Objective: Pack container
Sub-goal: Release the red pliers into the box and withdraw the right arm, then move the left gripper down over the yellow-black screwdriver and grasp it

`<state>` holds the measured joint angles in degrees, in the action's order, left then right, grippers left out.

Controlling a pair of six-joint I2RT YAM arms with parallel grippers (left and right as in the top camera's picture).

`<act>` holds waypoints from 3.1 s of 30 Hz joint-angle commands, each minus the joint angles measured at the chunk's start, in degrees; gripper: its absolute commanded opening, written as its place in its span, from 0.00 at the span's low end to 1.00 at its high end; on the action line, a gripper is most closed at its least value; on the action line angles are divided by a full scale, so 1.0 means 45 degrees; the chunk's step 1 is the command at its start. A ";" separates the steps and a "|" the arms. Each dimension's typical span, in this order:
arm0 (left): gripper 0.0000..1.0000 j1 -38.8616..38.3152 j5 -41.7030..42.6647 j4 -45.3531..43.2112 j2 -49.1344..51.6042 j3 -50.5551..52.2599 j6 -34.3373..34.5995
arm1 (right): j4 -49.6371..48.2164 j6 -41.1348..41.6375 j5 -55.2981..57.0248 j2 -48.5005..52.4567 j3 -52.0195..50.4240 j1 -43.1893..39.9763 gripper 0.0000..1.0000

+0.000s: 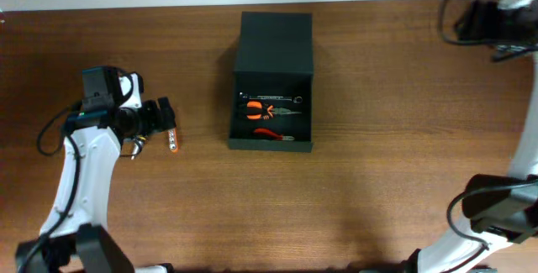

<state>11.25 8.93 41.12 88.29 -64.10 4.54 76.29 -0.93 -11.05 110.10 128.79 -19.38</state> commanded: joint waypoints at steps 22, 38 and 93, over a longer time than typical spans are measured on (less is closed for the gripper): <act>0.82 0.0568 -0.3157 0.0699 0.2977 -0.0733 -0.5751 | -0.0039 0.0223 -0.0418 0.2050 -0.0083 -0.1035 0.92; 0.99 0.1991 -0.2021 0.5848 0.4410 -0.5838 -0.6101 | 0.0306 0.0233 -0.0942 0.2074 -0.0146 -0.1020 0.90; 0.50 0.0486 -0.2759 0.4726 0.8242 -0.5731 -0.8155 | 0.2618 0.0228 -0.0928 0.2074 -0.0146 -0.1025 0.79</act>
<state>13.45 -3.90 62.48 124.20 -89.80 -32.05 88.07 0.01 -14.52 119.22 128.35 -23.92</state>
